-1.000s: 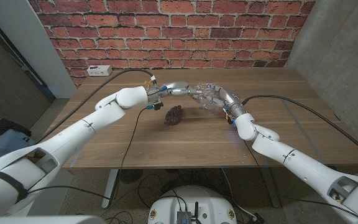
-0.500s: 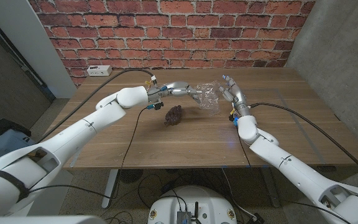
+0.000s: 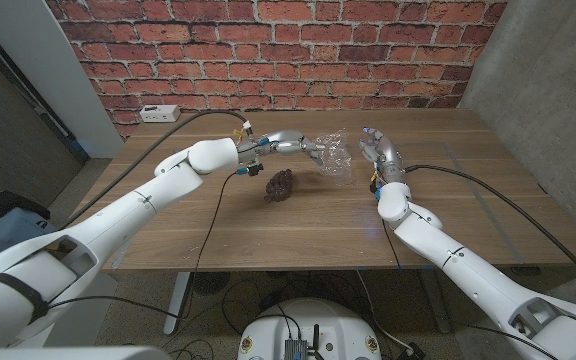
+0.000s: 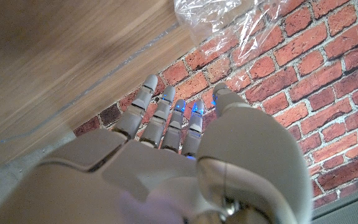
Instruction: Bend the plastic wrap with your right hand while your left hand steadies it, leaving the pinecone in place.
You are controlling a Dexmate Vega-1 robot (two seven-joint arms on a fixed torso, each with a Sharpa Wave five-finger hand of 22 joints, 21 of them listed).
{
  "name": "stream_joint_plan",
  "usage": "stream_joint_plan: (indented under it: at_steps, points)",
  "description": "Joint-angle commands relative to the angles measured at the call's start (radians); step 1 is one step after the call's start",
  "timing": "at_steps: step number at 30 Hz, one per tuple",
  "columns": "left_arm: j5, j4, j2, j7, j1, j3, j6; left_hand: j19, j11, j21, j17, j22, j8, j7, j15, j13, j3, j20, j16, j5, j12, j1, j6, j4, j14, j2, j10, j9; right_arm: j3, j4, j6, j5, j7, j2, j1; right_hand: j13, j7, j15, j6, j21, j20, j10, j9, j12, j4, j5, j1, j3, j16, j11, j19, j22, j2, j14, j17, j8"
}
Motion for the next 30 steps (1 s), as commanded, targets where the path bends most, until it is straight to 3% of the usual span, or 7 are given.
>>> stream_joint_plan:
  at_steps: [1,7,14,18,20,25,30]
  points:
    - [-0.001,-0.006,0.006,0.007,0.005,-0.006,0.004,-0.005,0.002,-0.002,0.005,0.004,-0.004,0.001,0.001,0.005,0.005,0.005,-0.001,0.001,-0.007,-0.007,0.006,0.001,-0.006,-0.002,0.001,0.004,-0.078,-0.022,-0.217,-0.088,-0.049,0.021,0.055,0.008,0.01,-0.08,0.126,0.03,-0.006,0.099,0.002,0.036,-0.024,-0.015,0.021,0.0,0.055,0.001,0.058,0.004,-0.003,0.09,0.026,0.035]
    - [-0.002,-0.008,0.009,0.009,0.009,-0.007,0.008,-0.005,0.001,-0.002,0.005,0.004,-0.006,0.001,0.001,0.006,0.006,0.004,-0.003,0.001,-0.008,-0.008,0.005,0.001,-0.005,-0.002,0.001,0.004,-0.096,-0.005,-0.155,-0.091,-0.038,0.008,0.063,0.02,0.023,-0.069,0.251,0.047,-0.002,0.203,0.004,0.08,-0.016,-0.02,0.0,-0.002,0.081,0.012,0.083,0.005,0.001,0.155,0.042,0.07]
    - [0.001,-0.012,0.012,0.018,0.014,-0.011,0.004,-0.004,0.002,-0.001,0.005,0.004,-0.007,-0.001,0.001,0.007,0.009,0.003,-0.005,0.002,-0.01,-0.008,0.006,-0.001,-0.004,-0.001,0.001,0.004,-0.117,0.038,-0.04,-0.08,0.011,-0.003,0.084,0.014,0.014,-0.044,0.28,0.045,0.002,0.196,0.0,0.065,0.03,-0.018,-0.069,-0.004,0.055,0.03,0.061,0.005,0.028,0.129,0.033,0.063]
    - [0.0,-0.027,0.021,0.023,0.023,-0.017,0.017,-0.004,0.0,-0.001,0.005,0.004,-0.008,0.0,0.001,0.008,0.011,0.004,-0.006,0.002,-0.01,-0.007,0.005,-0.002,-0.004,-0.001,0.001,0.004,-0.133,0.068,0.037,-0.096,0.021,-0.01,0.096,0.023,0.036,-0.05,0.406,0.082,-0.006,0.383,-0.005,0.139,0.035,-0.01,-0.087,0.023,0.124,0.049,0.125,0.008,0.034,0.281,0.055,0.079]
    - [-0.002,-0.032,0.025,0.024,0.027,-0.018,0.022,-0.004,0.001,-0.001,0.005,0.004,-0.009,0.0,0.001,0.008,0.012,0.004,-0.007,0.002,-0.011,-0.006,0.005,-0.002,-0.004,0.0,0.001,0.004,-0.143,0.075,0.074,-0.091,0.076,-0.029,0.109,0.025,0.038,-0.053,0.413,0.088,-0.009,0.389,-0.005,0.142,0.033,-0.01,-0.085,0.027,0.131,0.047,0.135,0.009,0.036,0.29,0.062,0.079]
    - [-0.003,-0.041,0.031,0.028,0.035,-0.023,0.022,-0.004,0.0,-0.001,0.005,0.004,-0.01,0.001,0.001,0.009,0.014,0.004,-0.009,0.002,-0.012,-0.005,0.004,-0.004,-0.006,0.001,0.0,0.004,-0.151,0.095,0.119,-0.07,0.166,-0.042,0.13,0.01,0.02,-0.043,0.292,0.072,-0.005,0.236,-0.005,0.057,0.04,-0.012,-0.121,0.062,0.026,0.028,0.055,0.008,0.026,0.143,0.016,-0.004]
    - [-0.005,-0.049,0.036,0.033,0.042,-0.027,0.022,-0.004,0.002,-0.001,0.005,0.003,-0.012,0.0,0.0,0.009,0.017,0.004,-0.011,0.002,-0.014,-0.004,0.002,-0.005,-0.007,0.002,-0.002,0.004,-0.152,0.108,0.12,-0.052,0.213,-0.03,0.142,-0.002,0.0,-0.038,0.189,0.046,0.003,0.152,-0.005,-0.003,0.058,-0.015,-0.168,0.065,-0.027,0.025,-0.016,0.001,0.022,0.051,-0.008,-0.06]
